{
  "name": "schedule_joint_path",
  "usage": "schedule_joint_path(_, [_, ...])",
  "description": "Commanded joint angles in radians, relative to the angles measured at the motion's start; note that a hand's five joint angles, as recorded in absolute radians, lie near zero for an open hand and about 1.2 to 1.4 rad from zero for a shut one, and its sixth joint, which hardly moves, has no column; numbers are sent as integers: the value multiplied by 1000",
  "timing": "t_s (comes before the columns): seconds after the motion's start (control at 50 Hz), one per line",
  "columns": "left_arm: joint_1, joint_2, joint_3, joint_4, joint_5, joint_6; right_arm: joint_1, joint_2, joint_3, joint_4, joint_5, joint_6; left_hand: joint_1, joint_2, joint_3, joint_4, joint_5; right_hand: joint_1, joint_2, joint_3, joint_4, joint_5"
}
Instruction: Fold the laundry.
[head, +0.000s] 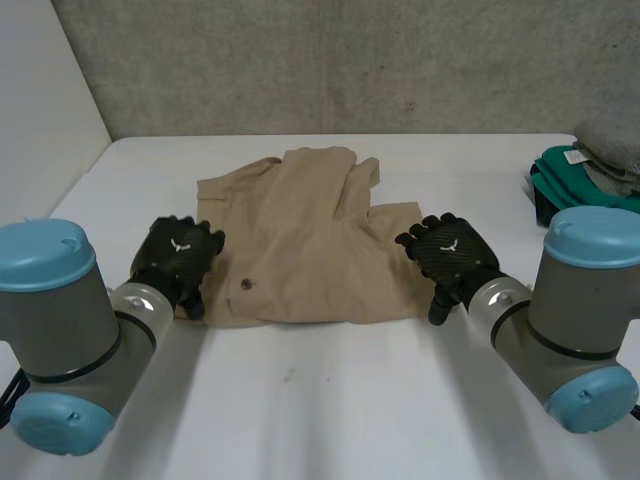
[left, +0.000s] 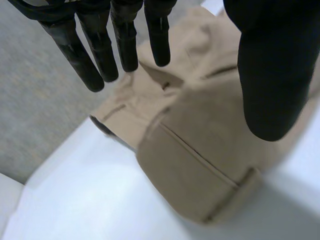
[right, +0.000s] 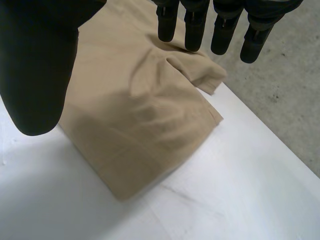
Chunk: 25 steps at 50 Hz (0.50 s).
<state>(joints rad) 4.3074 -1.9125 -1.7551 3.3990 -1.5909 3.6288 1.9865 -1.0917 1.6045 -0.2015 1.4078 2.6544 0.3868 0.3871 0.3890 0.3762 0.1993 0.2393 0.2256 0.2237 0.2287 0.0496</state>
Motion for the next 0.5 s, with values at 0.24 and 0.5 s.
schedule_joint_path(0.24, [67, -191, 198, 6, -9, 99, -44, -4, 15, 50, -13, -7, 1009, 1009, 1007, 1020, 1022, -50, -36, -34, -40, -35])
schedule_joint_path(0.5, [58, -48, 584, 342, -92, 54, -52, -62, 11, 60, -6, 2, 1009, 1009, 1007, 1020, 1022, -50, -36, -34, -40, -35])
